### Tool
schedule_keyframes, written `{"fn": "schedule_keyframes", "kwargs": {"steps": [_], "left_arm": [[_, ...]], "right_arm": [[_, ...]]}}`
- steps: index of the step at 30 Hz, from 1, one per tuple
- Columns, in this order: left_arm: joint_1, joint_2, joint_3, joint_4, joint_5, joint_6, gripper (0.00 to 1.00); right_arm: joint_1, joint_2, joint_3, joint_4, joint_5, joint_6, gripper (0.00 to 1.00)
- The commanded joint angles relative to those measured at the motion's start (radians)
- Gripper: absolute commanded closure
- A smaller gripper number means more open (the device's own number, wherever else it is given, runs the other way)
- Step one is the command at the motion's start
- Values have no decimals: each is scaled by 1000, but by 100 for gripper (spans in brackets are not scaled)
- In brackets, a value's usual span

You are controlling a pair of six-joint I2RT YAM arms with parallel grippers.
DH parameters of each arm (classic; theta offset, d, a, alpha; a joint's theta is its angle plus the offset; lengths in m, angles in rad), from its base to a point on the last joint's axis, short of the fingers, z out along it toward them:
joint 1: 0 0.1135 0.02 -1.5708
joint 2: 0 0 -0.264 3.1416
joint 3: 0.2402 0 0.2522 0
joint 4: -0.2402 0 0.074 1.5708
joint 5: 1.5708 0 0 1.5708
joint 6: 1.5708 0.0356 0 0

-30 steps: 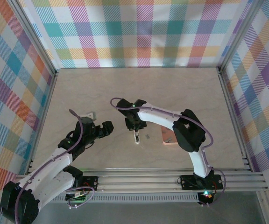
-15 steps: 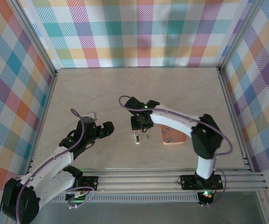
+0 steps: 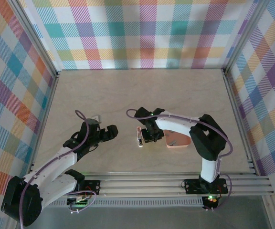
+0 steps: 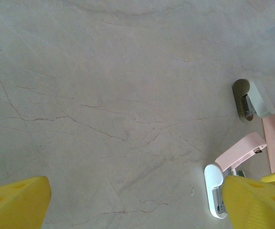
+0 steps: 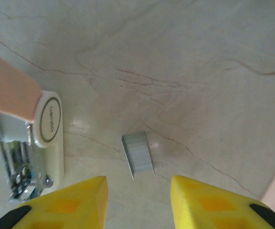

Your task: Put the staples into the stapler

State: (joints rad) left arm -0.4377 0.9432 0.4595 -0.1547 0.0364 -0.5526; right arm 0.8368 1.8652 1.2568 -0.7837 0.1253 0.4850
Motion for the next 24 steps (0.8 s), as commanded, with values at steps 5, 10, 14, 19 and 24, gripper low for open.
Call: {"fn": "schedule_keyframes", "kwargs": {"steps": [5,10,14,19,24], "left_arm": [[13,-9,10,10,8,19,8],[13,0,13,13,9,22,8],[13,6,16,17,12,20,8],[13,6,16,22,12,29,8],[13,0,20,62,36,133,7]], "right_arm": [[-25,36,23,43,-48,-65,65],[-27,62,16,44,-39,-69,70],[-28,74,12,50,-38,-73,75],[-30,56,-13,67,-25,-68,82],[-34,-30,-74,121,-32,-54,83]]}}
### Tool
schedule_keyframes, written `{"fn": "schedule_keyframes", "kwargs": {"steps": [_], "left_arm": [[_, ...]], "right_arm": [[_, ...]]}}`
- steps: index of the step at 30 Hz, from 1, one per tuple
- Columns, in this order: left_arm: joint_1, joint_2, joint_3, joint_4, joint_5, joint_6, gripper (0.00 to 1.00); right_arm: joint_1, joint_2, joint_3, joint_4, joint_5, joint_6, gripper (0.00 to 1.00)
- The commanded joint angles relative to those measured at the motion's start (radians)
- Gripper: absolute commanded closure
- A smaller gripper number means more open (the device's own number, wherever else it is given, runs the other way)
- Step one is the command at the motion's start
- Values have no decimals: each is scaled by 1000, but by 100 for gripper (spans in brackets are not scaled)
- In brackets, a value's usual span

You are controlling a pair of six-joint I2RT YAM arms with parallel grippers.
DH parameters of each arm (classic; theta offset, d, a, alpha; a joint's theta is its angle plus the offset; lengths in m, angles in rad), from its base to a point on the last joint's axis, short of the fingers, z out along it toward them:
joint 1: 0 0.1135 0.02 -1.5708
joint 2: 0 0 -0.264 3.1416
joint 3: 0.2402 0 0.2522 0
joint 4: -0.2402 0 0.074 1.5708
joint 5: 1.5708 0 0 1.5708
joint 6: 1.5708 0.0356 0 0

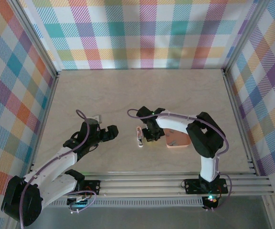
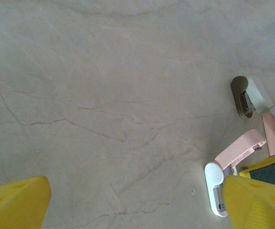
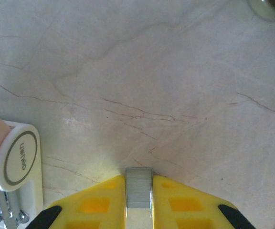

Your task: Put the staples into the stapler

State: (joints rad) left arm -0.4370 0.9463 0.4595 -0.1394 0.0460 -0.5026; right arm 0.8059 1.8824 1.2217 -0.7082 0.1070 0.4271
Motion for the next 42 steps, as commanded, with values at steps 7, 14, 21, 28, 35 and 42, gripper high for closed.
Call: {"fn": "schedule_keyframes", "kwargs": {"steps": [7,14,21,28,35,42], "left_arm": [[11,-42,11,197,147,337,8],[-7,-94,-11,372,302,533,18],[-201,-126,44,278,326,987,33],[-291,-33,162,179,287,1295,32],[-312,71,174,328,341,1307,33],[-325,112,179,445,357,1299,36]], "right_arm": [[-48,-284,-218,245,-173,3,83],[-139,-554,-378,462,-480,-37,83],[-259,-682,-429,599,-823,-23,82],[-272,-664,-435,731,-1004,34,82],[-272,-644,-450,806,-1057,75,82],[-271,-617,-457,861,-1088,112,82]]}}
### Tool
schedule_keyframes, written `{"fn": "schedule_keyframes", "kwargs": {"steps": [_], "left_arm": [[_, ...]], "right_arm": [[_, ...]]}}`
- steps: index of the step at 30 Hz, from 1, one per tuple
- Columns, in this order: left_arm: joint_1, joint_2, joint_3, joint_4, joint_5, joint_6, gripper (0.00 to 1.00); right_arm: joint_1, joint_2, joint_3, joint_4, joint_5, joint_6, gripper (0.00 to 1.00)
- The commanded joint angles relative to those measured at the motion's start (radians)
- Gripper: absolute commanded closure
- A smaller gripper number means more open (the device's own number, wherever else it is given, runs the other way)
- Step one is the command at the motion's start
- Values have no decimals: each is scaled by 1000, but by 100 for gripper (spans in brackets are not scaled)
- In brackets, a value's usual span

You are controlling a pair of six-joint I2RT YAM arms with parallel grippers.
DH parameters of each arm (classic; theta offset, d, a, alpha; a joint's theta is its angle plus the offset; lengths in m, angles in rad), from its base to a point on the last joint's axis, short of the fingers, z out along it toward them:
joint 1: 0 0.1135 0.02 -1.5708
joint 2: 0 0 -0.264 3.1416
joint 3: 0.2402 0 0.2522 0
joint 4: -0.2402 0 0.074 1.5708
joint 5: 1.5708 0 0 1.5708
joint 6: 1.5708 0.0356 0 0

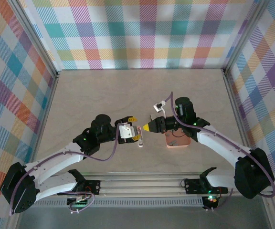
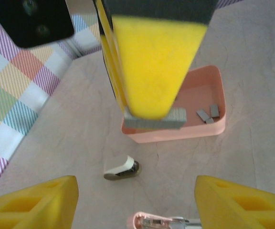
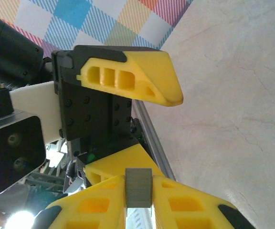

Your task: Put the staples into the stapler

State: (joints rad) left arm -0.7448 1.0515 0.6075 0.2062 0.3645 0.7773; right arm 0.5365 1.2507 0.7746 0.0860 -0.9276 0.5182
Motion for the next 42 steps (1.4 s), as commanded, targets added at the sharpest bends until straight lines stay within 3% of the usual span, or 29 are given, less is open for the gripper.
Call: {"fn": "schedule_keyframes", "kwargs": {"steps": [1,29,42], "left_arm": [[-20,12,31,108,40,23,36],[-63,58,49,135,54,88,66],[-67,47,69,61,52,105,73]], "right_arm": [[-3,18,-11,71,-56,22,82],[-3,21,-31,101,-88,59,82],[-2,13,-43,101,-80,59,81]]}}
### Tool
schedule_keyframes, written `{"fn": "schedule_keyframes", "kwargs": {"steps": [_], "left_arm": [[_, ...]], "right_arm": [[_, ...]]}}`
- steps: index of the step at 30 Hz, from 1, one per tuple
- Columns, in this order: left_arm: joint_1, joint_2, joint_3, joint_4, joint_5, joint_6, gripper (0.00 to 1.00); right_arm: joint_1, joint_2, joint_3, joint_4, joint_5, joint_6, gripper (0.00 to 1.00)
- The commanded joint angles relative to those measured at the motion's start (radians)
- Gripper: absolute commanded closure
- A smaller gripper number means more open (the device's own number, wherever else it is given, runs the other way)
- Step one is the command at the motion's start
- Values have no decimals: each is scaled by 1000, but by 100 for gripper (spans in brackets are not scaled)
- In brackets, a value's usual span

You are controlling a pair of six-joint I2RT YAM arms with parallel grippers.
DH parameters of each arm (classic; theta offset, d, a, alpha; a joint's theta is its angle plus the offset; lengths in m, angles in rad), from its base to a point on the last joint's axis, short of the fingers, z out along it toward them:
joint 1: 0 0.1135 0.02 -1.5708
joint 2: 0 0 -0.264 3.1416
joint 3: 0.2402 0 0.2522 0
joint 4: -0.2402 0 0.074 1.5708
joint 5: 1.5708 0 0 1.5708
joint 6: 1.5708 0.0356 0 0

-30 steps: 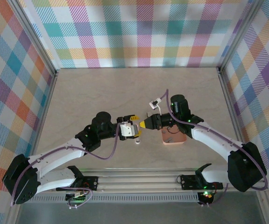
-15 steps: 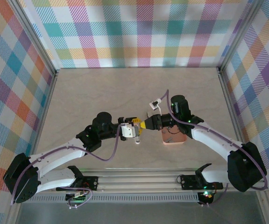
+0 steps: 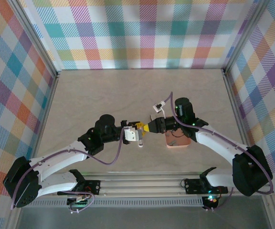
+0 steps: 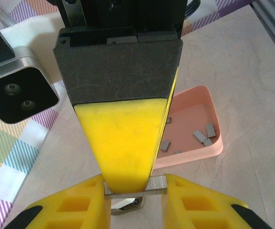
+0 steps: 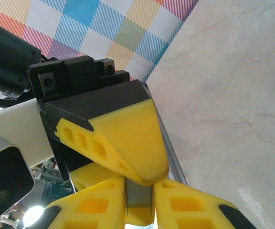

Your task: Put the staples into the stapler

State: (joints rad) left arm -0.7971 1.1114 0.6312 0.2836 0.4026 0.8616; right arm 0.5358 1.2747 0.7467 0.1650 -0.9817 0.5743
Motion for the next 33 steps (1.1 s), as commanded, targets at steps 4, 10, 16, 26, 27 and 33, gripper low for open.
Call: {"fn": "schedule_keyframes", "kwargs": {"steps": [4,10,16,26,27,33], "left_arm": [[-16,-10,94,-150,-5,13,74],[-19,6,189,-421,-24,-42,74],[-50,135,337,-770,-69,-94,74],[-189,466,606,-1138,-234,-132,75],[-201,503,632,-1165,-245,-126,75],[-277,696,774,-1276,-297,-109,74]], "right_arm": [[-5,-53,-22,-25,32,-16,67],[-88,-189,-74,-113,148,-7,51],[-231,-310,-96,-352,365,26,47],[-442,-475,-167,-521,464,89,48],[-445,-485,-165,-545,484,85,48],[-453,-541,-167,-638,567,68,48]]}}
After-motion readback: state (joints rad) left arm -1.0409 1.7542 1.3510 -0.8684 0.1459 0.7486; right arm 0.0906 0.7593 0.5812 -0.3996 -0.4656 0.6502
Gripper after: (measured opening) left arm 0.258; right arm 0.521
